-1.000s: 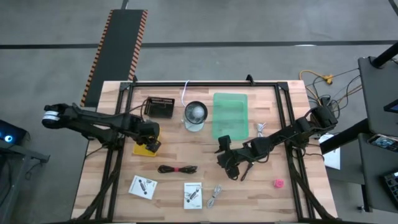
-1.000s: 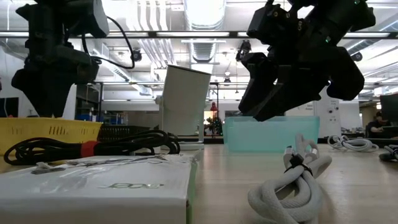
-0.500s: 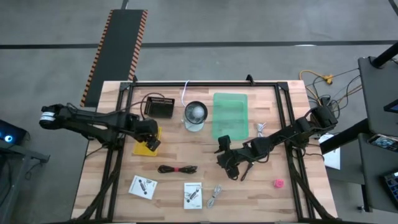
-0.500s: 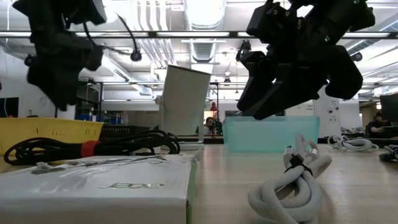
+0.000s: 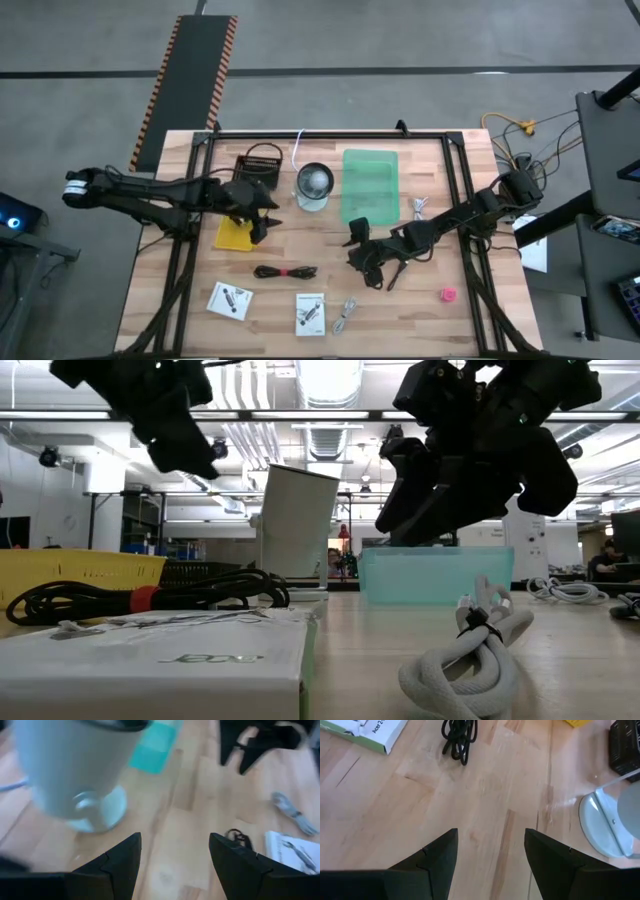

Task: Pick and place items into bin
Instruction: Put the left black charger cable into the green bin

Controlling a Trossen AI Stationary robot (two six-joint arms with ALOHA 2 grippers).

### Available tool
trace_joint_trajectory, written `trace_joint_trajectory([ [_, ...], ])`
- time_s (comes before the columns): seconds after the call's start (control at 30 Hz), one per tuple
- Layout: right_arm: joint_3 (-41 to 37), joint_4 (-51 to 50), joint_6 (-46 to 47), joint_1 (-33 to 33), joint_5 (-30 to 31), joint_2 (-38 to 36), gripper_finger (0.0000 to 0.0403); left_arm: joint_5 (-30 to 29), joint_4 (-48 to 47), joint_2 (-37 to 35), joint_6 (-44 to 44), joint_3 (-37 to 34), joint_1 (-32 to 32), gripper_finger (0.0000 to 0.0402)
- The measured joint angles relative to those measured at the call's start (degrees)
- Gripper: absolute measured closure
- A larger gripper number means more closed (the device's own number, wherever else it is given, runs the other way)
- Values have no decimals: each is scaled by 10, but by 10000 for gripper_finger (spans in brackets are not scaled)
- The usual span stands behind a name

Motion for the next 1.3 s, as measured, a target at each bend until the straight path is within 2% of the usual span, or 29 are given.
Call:
trace_joint_trajectory([
  [0.23,0,-4,15,0,0,0,188,120,40,57,59,-1,-7,185],
  [0.33,0,-4,15,0,0,0,188,130,40,89,104,-1,-28,185],
  [0.5,0,-4,14,0,0,0,188,131,29,131,103,5,-69,185],
  [0.97,0,-3,10,0,0,0,188,131,-67,201,-107,16,-148,185],
  [1.3,0,-2,5,0,0,0,188,131,-96,252,-123,15,-155,185],
])
